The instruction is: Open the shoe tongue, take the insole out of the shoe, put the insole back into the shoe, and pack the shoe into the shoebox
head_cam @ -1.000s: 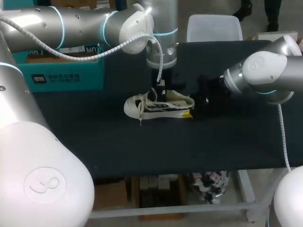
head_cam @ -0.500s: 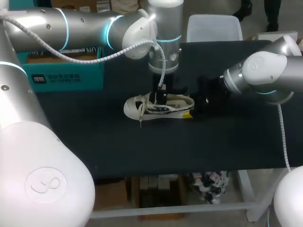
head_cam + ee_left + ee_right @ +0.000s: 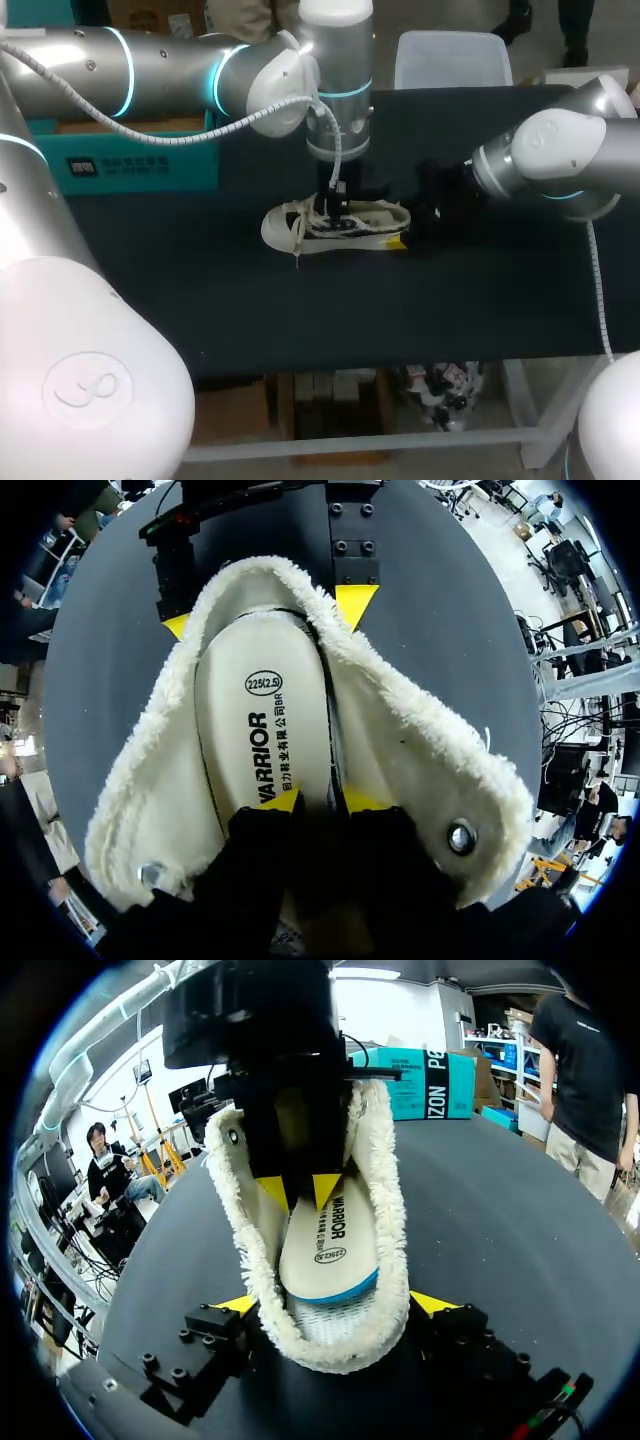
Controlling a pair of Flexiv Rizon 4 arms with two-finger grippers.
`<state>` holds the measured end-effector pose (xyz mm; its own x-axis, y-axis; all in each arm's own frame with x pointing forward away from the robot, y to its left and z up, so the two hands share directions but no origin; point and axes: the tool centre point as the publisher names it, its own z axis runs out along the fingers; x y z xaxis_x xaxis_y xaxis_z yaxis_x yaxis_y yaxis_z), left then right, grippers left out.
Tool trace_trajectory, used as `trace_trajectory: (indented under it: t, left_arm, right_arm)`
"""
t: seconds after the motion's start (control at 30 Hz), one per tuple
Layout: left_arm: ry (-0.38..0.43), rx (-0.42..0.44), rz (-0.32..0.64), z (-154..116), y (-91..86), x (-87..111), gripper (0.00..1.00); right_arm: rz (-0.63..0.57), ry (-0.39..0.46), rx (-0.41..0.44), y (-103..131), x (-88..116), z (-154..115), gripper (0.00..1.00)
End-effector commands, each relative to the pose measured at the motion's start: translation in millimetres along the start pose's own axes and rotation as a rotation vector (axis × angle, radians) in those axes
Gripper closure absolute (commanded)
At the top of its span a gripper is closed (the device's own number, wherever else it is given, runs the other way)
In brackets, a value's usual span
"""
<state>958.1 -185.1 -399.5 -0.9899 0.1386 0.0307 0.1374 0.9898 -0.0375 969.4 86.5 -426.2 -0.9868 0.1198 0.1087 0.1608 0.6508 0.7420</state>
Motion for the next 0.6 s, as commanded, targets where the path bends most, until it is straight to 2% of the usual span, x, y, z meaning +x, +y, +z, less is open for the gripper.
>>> trace_trajectory:
  t: [0.03,0.33,0.6]
  left_arm:
    - [-0.068,-0.008,0.008,34,4.8,7.1,0.71]
    - [-0.153,-0.033,0.024,45,-0.3,-0.8,0.71]
    - [-0.183,-0.01,0.014,54,-0.4,-21.3,0.71]
  right_arm:
    - [0.0,-0.001,-0.002,-3,-1,0,1.0]
    - [0.0,-0.001,-0.002,-3,-1,0,1.0]
    - [0.0,-0.001,-0.002,-3,-1,0,1.0]
